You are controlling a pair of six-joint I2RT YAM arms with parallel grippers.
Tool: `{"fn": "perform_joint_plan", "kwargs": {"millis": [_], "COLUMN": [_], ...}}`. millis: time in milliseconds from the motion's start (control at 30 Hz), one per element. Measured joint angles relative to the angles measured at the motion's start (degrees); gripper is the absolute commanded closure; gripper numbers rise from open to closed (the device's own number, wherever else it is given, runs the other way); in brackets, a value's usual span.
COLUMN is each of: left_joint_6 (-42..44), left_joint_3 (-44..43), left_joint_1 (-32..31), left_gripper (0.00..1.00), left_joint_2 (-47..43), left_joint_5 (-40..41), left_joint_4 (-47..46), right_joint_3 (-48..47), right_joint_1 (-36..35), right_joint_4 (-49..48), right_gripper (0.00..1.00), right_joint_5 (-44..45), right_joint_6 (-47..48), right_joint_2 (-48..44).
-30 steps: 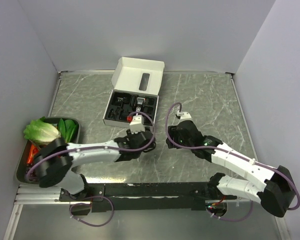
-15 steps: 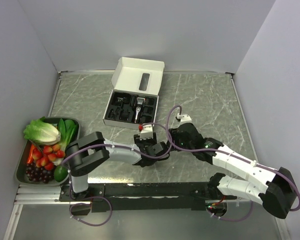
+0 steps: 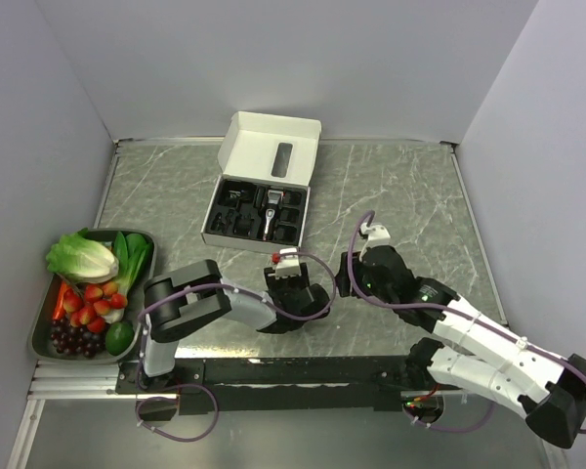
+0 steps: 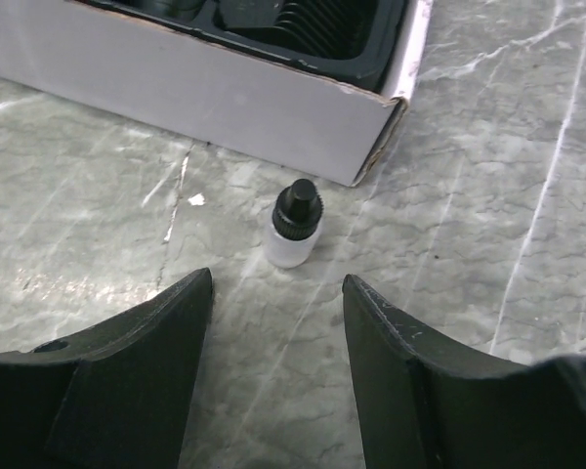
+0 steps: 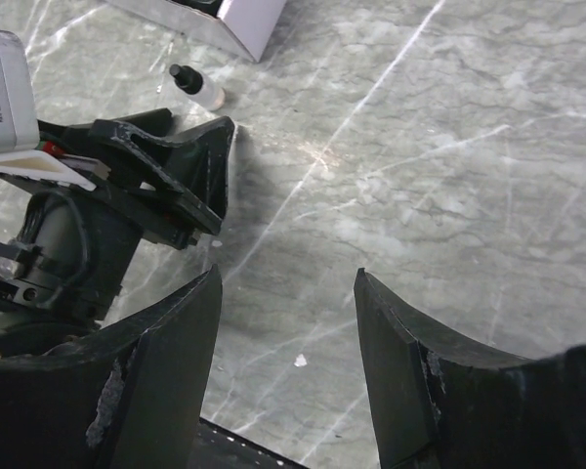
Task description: Sort the hair-cutting tools
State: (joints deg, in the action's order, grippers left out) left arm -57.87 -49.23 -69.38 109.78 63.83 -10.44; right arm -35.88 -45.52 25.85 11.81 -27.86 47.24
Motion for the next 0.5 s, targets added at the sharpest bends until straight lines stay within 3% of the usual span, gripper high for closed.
{"fn": "perform_joint_plan", "kwargs": {"millis": [500], "left_joint_6": [6.2], "left_joint_3": [-1.3], "left_joint_1": [0.0], "left_gripper": [0.39], "left_joint_2": [3.5], "left_joint_5": [1.0], "left_joint_4": [-8.2], "right_joint_3": [0.6], "right_joint_1": [0.0], "right_joint_4": [2.0], "right_gripper": [0.36], "right_joint_5": [0.6], "right_joint_6": [-0.2], "right_joint_2": [-0.9]}}
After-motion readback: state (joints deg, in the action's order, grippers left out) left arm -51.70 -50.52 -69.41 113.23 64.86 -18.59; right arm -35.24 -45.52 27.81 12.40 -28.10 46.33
